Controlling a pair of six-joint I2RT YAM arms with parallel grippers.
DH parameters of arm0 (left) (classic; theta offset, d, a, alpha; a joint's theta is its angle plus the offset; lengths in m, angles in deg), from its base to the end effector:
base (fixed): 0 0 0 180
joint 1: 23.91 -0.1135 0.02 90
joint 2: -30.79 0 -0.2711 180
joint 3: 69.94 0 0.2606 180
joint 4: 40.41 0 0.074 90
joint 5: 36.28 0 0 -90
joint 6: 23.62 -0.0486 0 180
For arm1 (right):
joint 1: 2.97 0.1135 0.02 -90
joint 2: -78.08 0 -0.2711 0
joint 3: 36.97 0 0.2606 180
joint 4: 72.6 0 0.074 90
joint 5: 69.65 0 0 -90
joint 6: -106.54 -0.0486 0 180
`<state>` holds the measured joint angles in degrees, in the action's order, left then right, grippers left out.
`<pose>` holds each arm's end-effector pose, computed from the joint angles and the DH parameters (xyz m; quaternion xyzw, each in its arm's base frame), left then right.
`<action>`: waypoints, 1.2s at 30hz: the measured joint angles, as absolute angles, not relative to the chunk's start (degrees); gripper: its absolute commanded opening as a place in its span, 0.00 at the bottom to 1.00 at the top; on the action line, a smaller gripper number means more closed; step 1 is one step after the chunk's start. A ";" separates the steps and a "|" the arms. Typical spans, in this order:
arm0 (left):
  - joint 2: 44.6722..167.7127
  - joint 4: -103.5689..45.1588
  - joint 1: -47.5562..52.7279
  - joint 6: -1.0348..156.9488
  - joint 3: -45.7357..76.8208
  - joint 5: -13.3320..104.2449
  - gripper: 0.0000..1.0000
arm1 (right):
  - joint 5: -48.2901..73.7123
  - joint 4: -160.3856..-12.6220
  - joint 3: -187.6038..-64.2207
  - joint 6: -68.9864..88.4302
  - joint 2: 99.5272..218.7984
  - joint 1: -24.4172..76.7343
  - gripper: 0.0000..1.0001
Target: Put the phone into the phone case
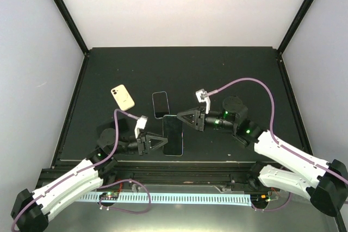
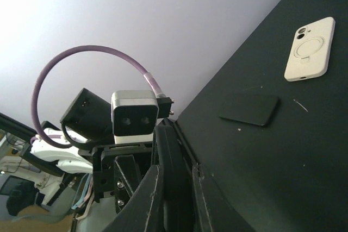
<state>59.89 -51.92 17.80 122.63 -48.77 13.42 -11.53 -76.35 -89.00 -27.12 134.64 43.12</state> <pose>0.0926 -0.1247 0.2163 0.1677 0.6694 -0.6710 0.2711 0.1510 0.1939 0.3025 -0.1950 0.7233 0.5910 0.2992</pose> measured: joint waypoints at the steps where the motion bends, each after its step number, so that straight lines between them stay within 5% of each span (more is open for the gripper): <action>1: 59.74 -50.91 17.80 122.30 -48.42 13.58 0.02 | -11.35 -76.96 -89.04 -26.51 134.46 43.12 0.01; 5: 59.28 -48.40 17.84 121.38 -48.18 13.86 0.02 | -11.18 -79.41 -89.30 -24.06 134.27 43.12 0.04; 13: 59.04 -46.70 17.84 122.19 -48.27 15.22 0.02 | -10.04 -84.65 -90.09 -22.60 132.49 42.94 0.60; 25: 61.94 -46.74 17.84 123.48 -48.05 18.04 0.01 | -10.30 -84.52 -86.75 -26.86 130.90 42.90 0.73; 36: 65.92 -48.36 17.84 123.78 -46.98 20.20 0.02 | -13.32 -77.70 -80.74 -30.51 133.94 42.90 0.62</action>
<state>65.92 -48.36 17.84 123.78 -46.98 20.20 -13.32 -77.70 -80.74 -30.51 133.94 42.90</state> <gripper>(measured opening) 0.112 0.674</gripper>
